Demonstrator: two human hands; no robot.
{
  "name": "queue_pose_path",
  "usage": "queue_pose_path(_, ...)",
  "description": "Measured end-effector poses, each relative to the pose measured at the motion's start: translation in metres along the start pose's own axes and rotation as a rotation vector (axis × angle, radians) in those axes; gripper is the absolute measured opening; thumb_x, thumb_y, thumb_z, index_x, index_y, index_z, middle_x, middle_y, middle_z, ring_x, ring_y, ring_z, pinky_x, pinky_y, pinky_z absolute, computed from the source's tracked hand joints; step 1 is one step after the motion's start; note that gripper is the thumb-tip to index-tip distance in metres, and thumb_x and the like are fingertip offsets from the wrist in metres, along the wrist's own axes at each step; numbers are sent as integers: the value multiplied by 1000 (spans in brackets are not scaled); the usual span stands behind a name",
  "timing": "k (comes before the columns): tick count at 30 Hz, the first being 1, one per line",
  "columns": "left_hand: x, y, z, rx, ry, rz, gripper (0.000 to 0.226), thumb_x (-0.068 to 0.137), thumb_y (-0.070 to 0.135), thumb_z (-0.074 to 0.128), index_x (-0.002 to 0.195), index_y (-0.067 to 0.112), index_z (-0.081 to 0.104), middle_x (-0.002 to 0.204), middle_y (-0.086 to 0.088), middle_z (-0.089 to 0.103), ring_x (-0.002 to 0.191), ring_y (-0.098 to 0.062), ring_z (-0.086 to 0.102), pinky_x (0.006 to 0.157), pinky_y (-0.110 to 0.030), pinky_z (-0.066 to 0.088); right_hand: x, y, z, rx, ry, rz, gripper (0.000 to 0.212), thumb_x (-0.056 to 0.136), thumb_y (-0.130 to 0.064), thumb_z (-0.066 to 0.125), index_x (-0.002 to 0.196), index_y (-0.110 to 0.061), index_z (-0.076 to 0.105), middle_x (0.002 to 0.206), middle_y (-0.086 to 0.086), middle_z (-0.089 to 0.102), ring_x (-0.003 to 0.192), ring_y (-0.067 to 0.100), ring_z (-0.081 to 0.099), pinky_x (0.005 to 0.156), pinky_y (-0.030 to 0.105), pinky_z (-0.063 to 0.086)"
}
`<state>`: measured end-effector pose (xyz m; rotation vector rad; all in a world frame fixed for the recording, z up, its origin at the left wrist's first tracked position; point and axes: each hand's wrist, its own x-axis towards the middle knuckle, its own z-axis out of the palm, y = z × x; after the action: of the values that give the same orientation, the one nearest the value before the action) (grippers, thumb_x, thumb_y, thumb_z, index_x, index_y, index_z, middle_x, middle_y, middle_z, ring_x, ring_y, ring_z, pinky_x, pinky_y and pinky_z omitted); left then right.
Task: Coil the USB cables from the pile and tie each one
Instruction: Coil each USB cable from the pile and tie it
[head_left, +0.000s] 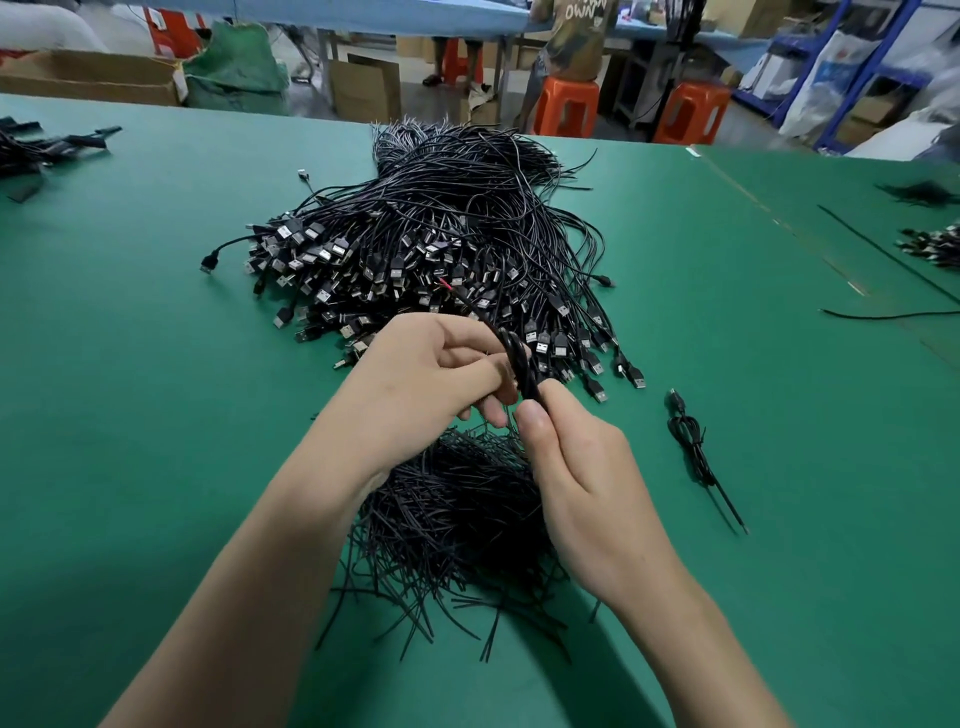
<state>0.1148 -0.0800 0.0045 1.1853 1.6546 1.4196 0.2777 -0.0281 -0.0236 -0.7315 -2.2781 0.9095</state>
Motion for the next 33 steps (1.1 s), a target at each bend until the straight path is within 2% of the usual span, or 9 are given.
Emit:
queue_pose_path(2,0,1,0,-40,-14,6,22,97,0,64,98,15,80,72,-3,76,59,-6,66,54,-15,47,1,1,-3,-31,10,-12,31,104,-52,28,79,-36,34,66,-13,45,58,13,38,54,38,33)
queue_pose_path(5,-1,2,1,-137,-7,-13,31,100,-3,59,112,19,76,77,0,78,62,-3,66,57,-13,48,0,2,-5,-64,-13,-51,34,104,-53,25,90,-28,43,67,-10,45,60,16,42,55,41,36)
queue_pose_path(9,-1,3,4,-213,24,-20,29,102,2,59,109,23,77,84,1,80,74,-1,69,65,-12,52,-4,1,-1,-52,0,-60,35,105,-53,26,90,-25,41,66,-9,42,61,16,40,56,42,37)
queue_pose_path(12,-2,5,7,-335,27,-18,29,99,-3,59,108,18,77,87,-3,80,76,-5,72,62,-13,51,-2,1,1,159,34,-12,33,106,-49,32,84,-26,40,64,-11,41,58,10,35,54,36,33)
queue_pose_path(15,-2,5,10,-428,48,-17,27,95,-2,65,99,20,79,89,-6,81,79,-11,76,61,-14,54,0,3,0,333,67,39,35,105,-47,36,85,-21,45,65,-11,39,60,12,35,52,36,32)
queue_pose_path(21,-3,4,14,-441,39,-50,21,92,4,70,108,15,76,90,-6,80,84,-11,77,62,-14,55,2,6,-1,403,94,89,44,104,-49,37,86,-9,44,66,-10,38,60,14,34,52,33,31)
queue_pose_path(25,-3,3,15,-358,33,-73,25,91,13,74,114,23,75,94,-4,81,83,-5,73,61,-12,50,2,4,1,405,110,98,51,102,-53,36,90,-4,46,66,-10,36,59,15,33,52,33,31)
queue_pose_path(30,-4,5,18,-426,-12,-77,23,72,29,79,94,32,84,93,-1,81,79,-4,73,66,-12,52,2,2,2,383,114,112,44,104,-47,35,91,-7,49,65,-10,36,59,15,33,53,42,31)
queue_pose_path(33,-3,3,21,-463,-38,-60,24,68,32,81,92,35,85,89,-1,80,81,-4,72,68,-13,53,2,2,0,377,116,106,44,102,-54,35,89,-15,51,66,-11,38,60,13,35,53,39,32)
